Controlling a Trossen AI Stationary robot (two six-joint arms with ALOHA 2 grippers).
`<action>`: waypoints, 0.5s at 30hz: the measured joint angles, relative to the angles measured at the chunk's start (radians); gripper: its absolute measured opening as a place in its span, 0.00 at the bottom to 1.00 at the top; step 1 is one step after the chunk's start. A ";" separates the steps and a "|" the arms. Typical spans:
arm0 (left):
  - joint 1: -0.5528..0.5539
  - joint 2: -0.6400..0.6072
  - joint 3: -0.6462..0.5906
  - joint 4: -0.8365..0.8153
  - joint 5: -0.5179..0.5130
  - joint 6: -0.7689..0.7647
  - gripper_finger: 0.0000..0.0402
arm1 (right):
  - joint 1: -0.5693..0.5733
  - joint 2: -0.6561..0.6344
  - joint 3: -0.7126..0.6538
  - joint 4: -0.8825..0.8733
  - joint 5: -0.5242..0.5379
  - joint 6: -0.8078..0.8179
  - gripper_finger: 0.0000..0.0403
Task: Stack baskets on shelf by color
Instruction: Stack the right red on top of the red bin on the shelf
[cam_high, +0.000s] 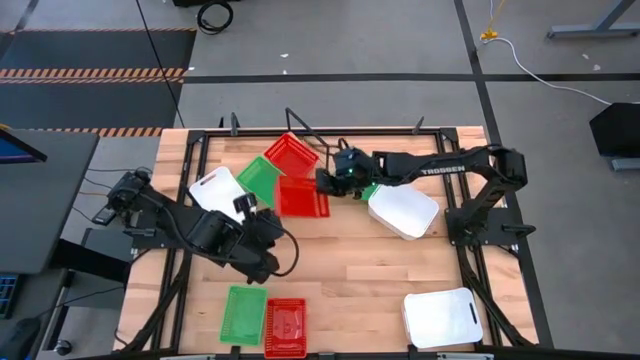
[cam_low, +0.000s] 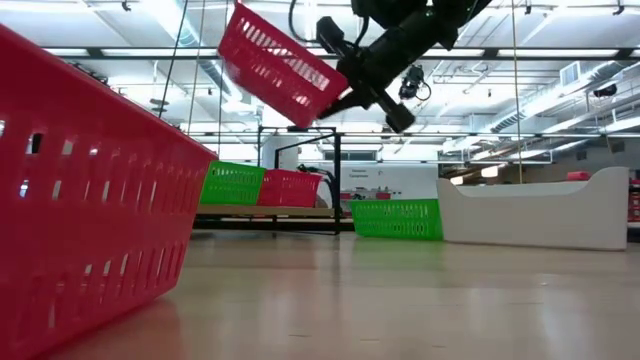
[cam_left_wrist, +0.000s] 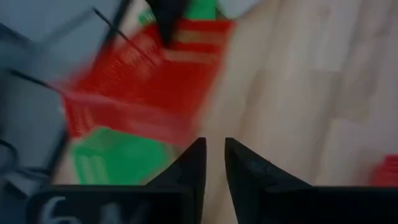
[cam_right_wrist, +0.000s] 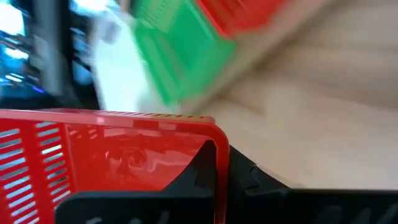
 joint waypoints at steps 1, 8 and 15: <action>0.007 0.000 0.006 0.004 -0.012 0.048 0.18 | 0.006 0.000 0.000 -0.019 0.002 -0.001 0.02; 0.144 0.000 0.013 -0.011 -0.032 0.092 0.31 | 0.015 0.000 0.000 0.002 0.033 -0.001 0.02; 0.321 0.000 0.012 -0.020 0.060 -0.383 0.45 | 0.016 0.000 0.000 -0.004 0.077 -0.020 0.02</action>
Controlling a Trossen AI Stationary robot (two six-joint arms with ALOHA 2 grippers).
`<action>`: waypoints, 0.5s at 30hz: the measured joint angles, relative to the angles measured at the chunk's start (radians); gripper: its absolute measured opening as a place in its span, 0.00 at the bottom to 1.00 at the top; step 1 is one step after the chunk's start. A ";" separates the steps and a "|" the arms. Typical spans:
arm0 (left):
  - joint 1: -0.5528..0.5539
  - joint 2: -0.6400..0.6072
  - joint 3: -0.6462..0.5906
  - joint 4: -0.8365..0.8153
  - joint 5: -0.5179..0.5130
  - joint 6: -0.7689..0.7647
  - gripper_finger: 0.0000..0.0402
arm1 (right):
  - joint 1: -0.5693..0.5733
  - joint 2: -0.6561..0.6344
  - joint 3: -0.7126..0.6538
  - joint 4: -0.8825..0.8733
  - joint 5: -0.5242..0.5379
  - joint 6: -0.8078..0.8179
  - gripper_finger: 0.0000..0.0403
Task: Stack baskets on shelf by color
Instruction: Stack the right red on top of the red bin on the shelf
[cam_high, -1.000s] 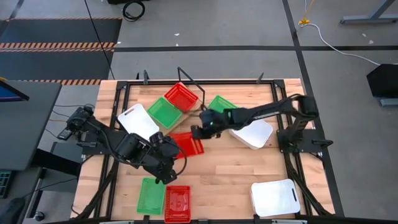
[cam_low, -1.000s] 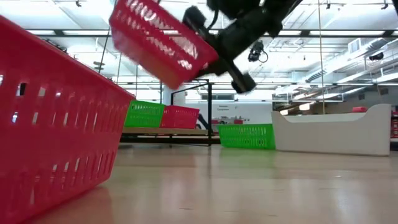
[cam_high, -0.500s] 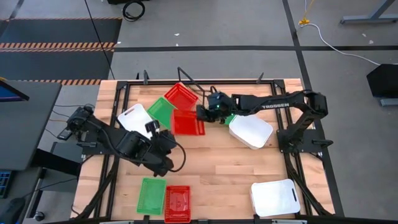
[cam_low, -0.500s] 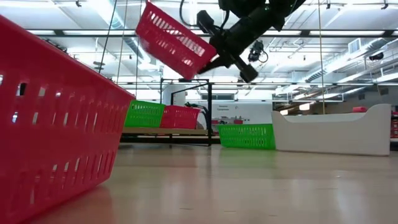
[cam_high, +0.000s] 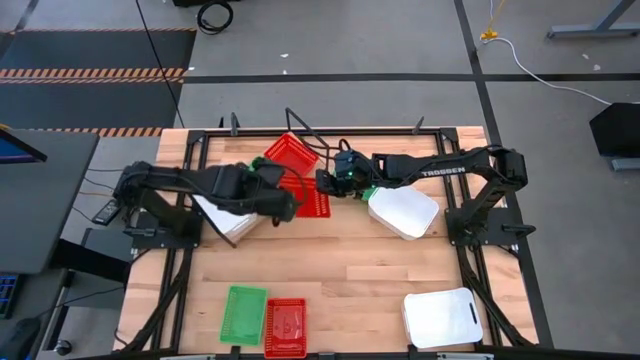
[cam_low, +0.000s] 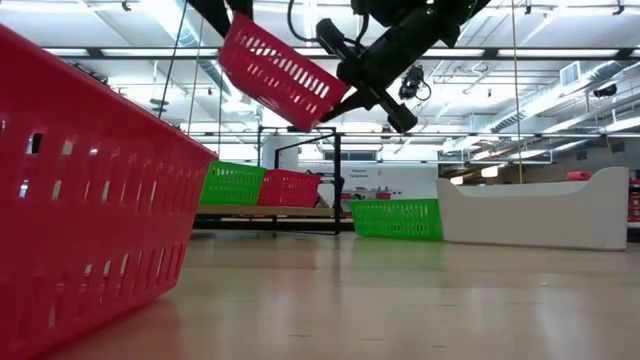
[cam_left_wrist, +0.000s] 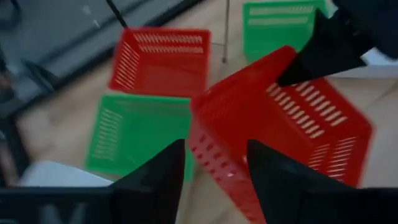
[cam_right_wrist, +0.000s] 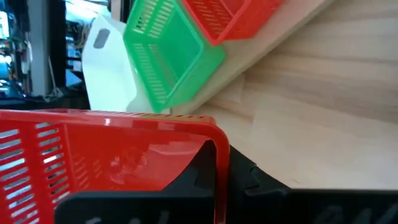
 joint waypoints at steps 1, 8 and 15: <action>0.007 0.000 0.000 0.015 0.021 -0.014 0.47 | -0.003 0.000 0.000 -0.003 0.001 -0.011 0.02; 0.031 0.000 0.000 0.000 0.138 -0.134 0.55 | -0.028 0.000 0.000 -0.002 0.009 -0.069 0.02; 0.070 0.000 -0.001 -0.109 0.187 -0.226 0.56 | -0.054 0.000 0.000 0.003 -0.050 -0.150 0.02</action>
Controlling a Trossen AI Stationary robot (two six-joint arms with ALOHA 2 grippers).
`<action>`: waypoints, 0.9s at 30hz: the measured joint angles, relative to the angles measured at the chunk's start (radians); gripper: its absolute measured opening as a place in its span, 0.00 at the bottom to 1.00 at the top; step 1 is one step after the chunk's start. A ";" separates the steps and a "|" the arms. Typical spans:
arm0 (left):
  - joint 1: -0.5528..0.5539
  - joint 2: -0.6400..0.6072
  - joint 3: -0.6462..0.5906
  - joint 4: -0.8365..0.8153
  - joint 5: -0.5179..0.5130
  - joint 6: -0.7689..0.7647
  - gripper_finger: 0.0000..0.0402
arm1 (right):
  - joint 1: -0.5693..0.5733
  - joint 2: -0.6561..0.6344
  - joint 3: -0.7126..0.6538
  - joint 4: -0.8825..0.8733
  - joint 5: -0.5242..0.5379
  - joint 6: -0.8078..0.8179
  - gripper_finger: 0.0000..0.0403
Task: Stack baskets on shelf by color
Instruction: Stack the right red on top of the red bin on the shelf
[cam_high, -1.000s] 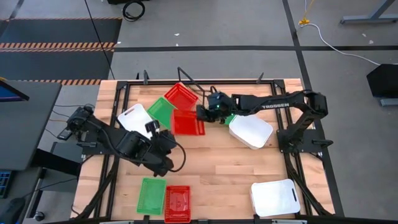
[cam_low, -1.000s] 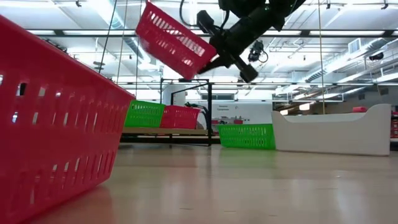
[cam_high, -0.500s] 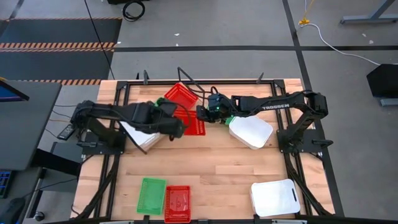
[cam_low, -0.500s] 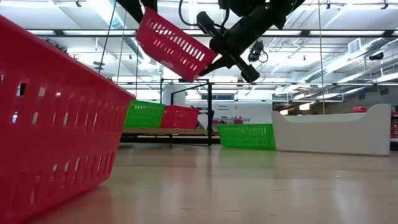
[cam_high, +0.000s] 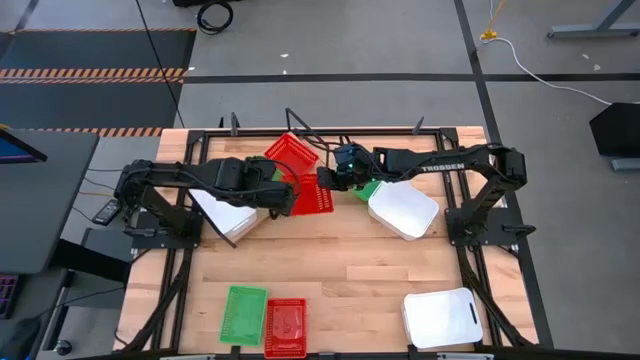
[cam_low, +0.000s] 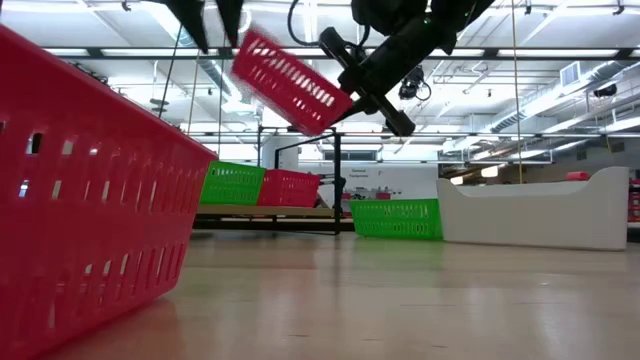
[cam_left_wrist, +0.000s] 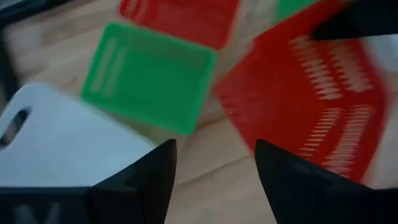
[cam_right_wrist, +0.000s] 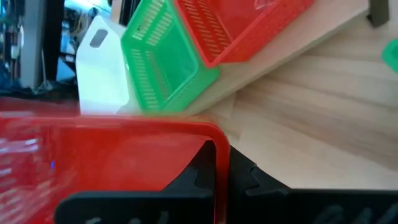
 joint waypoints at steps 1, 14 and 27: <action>0.008 0.000 -0.001 0.006 0.011 -0.021 0.57 | -0.001 0.000 0.000 0.006 -0.007 -0.004 0.02; 0.028 -0.001 -0.001 0.169 0.071 -0.159 0.69 | -0.031 0.000 0.000 -0.053 -0.050 -0.109 0.02; 0.062 0.003 0.063 0.158 0.046 -0.178 0.70 | -0.062 0.002 0.000 -0.068 -0.001 -0.120 0.02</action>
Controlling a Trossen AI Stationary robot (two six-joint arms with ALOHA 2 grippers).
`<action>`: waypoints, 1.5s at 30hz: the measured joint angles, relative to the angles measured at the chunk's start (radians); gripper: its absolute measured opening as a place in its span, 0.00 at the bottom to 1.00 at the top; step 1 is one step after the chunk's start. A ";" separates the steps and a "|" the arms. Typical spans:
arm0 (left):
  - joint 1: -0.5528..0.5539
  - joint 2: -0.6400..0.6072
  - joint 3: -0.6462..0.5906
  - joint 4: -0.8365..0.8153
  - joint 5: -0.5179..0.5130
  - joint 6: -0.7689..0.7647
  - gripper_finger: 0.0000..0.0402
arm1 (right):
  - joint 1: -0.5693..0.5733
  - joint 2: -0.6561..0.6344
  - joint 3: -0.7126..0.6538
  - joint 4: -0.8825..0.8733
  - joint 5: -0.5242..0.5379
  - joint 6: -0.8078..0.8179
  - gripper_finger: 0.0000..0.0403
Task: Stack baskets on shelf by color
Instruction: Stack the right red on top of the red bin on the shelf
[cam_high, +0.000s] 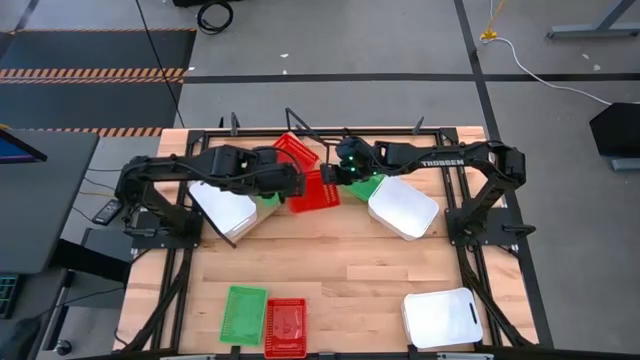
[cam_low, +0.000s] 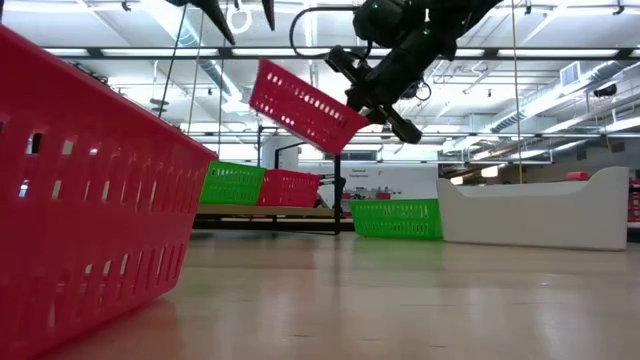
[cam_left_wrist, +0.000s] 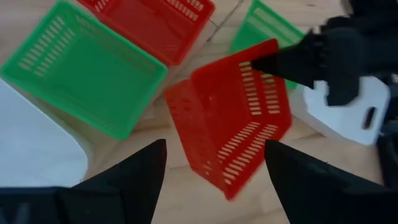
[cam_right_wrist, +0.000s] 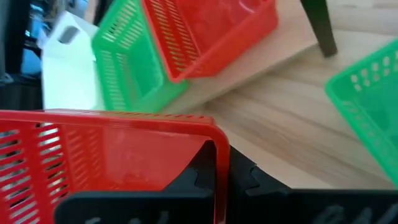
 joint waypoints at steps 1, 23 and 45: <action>0.006 0.005 0.000 -0.004 0.000 0.000 0.70 | 0.003 0.000 0.000 0.010 0.002 0.009 0.02; 0.138 0.143 -0.002 -0.089 -0.017 0.307 0.15 | -0.007 -0.002 0.000 0.136 -0.032 0.135 0.05; 0.172 0.148 -0.001 -0.086 -0.039 0.502 0.08 | -0.045 -0.001 0.000 0.103 -0.094 -0.003 0.56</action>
